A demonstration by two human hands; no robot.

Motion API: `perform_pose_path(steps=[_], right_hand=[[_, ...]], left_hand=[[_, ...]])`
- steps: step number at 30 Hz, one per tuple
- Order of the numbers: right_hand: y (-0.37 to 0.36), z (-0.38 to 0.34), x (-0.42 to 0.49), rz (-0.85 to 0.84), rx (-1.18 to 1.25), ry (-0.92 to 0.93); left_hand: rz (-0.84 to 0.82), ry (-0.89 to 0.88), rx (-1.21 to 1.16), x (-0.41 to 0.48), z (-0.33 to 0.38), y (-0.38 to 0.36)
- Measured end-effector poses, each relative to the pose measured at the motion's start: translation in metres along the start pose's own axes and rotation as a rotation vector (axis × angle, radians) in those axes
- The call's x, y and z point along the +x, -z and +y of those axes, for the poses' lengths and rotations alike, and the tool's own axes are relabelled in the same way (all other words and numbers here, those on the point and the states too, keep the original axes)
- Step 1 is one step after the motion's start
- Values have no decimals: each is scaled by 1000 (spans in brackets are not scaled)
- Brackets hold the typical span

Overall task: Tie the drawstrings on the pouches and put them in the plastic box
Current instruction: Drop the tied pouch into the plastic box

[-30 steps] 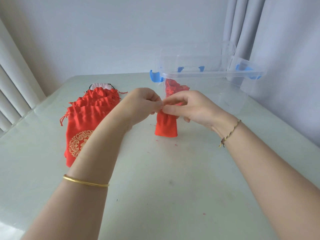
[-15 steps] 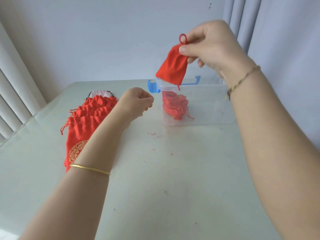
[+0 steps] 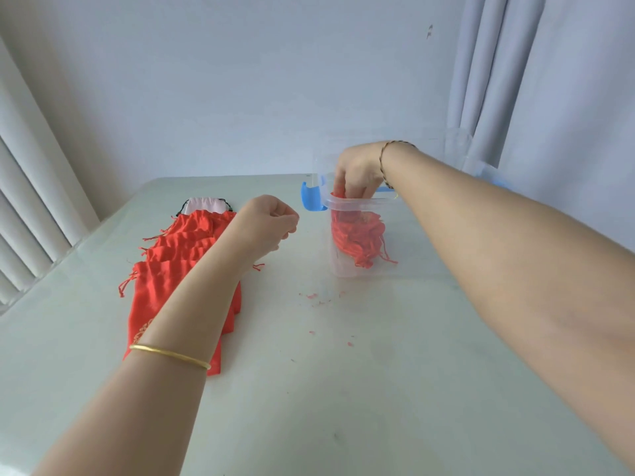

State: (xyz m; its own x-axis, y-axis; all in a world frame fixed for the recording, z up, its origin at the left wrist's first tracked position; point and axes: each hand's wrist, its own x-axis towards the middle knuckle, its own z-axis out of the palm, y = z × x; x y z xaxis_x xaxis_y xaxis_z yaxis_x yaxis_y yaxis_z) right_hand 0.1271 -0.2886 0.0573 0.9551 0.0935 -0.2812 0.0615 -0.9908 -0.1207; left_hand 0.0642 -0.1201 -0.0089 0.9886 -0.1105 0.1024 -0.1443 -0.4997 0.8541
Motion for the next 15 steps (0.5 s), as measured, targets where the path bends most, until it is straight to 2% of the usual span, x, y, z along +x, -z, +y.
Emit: perform_pose_path(steps=[3, 5, 11, 15], right_hand=[[-3, 1, -3, -135, 46, -53], [-3, 1, -7, -139, 81, -79], [10, -6, -33, 205, 294, -50], [2, -30, -67, 559, 379, 127]], left_hand=[[-3, -4, 10, -2, -1, 1], [5, -9, 30, -4, -3, 2], [159, -57, 310, -12, -14, 22], [242, 26, 621, -24, -33, 49]])
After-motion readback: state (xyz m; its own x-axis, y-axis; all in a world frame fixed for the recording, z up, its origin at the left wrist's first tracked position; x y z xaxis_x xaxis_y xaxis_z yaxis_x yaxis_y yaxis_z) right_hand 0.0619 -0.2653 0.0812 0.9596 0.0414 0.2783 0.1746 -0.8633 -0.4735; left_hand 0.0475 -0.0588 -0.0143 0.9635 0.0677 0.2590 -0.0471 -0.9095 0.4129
